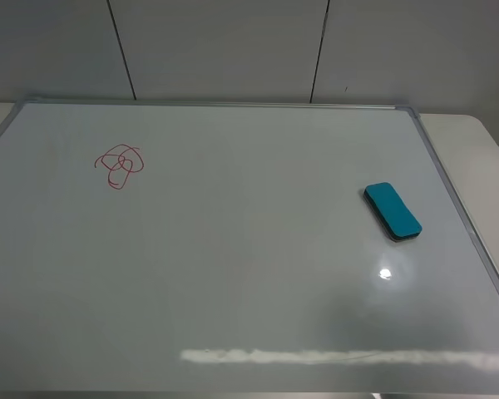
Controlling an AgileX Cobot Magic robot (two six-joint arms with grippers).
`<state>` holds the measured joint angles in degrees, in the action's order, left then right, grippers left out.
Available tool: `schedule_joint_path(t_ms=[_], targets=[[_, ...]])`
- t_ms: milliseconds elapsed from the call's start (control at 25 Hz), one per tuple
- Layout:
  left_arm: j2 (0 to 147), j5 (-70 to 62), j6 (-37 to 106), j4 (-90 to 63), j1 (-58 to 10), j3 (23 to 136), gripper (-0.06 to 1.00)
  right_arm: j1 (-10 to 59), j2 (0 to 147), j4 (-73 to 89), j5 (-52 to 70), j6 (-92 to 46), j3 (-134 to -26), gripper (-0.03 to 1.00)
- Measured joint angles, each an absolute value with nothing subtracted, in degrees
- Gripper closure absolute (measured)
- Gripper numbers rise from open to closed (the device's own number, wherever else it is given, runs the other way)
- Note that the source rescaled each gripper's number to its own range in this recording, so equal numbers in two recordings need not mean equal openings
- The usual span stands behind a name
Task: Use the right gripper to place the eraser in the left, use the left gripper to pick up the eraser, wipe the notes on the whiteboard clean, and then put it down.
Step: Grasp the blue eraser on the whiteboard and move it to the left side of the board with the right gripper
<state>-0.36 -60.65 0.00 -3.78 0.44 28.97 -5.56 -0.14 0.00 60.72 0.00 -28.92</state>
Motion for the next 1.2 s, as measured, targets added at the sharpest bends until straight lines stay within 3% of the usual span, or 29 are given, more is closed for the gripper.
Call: schedule_joint_path(t_ms=[1200], targets=[[-0.36,-60.65,0.00,-3.78,0.44,28.97,-0.06,-5.56,-0.14,0.00,60.72,0.00,-28.92,-0.03]])
